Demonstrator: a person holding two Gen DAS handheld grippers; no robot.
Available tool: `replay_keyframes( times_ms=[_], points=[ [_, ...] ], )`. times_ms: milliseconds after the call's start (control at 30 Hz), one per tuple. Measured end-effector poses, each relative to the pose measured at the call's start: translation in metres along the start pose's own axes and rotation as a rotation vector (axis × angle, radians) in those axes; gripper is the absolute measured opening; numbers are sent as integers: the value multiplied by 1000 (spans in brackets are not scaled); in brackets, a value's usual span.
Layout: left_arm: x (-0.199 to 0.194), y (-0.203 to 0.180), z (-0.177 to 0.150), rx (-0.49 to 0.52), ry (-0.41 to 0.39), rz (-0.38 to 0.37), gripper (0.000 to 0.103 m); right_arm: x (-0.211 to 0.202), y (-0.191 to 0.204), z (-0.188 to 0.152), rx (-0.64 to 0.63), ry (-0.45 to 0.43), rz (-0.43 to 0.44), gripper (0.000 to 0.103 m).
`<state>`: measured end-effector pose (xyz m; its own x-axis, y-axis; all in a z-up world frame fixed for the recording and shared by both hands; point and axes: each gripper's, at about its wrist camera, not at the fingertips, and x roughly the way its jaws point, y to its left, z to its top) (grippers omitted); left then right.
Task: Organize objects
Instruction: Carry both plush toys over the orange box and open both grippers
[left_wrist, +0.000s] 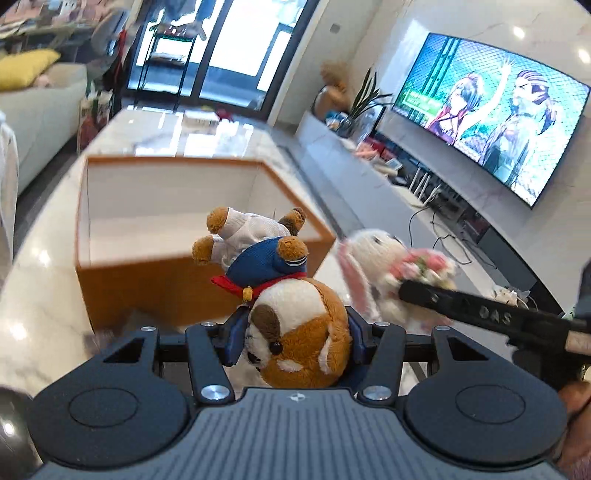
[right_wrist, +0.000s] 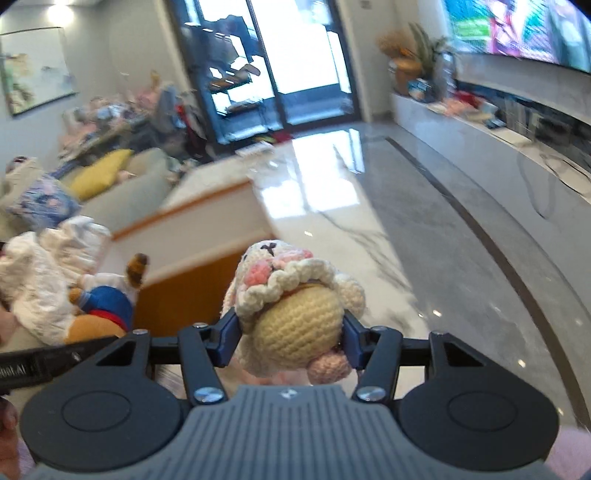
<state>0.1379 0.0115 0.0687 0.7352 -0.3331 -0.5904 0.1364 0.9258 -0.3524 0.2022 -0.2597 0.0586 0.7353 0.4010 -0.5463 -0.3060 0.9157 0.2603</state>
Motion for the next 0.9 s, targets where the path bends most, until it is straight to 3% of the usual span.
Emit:
replay_keyframes(
  times_ms=[200,367,467,667,800,900],
  points=[
    [-4,18,48,20,-51,42,62,26,47,45,-49,-31,123,58],
    [11,49,80,-4,-62,93,62,70,77,72,-9,20,228,58],
    [38,75,90,-44,0,91,62,103,89,78,30,68,253,58],
    [87,107,95,-20,135,139,62,184,90,67,116,253,226,58],
    [109,105,95,75,195,211,62,210,98,55,95,296,178,57],
    [123,103,81,161,297,243,62,221,102,55,85,317,150,57]
  ],
)
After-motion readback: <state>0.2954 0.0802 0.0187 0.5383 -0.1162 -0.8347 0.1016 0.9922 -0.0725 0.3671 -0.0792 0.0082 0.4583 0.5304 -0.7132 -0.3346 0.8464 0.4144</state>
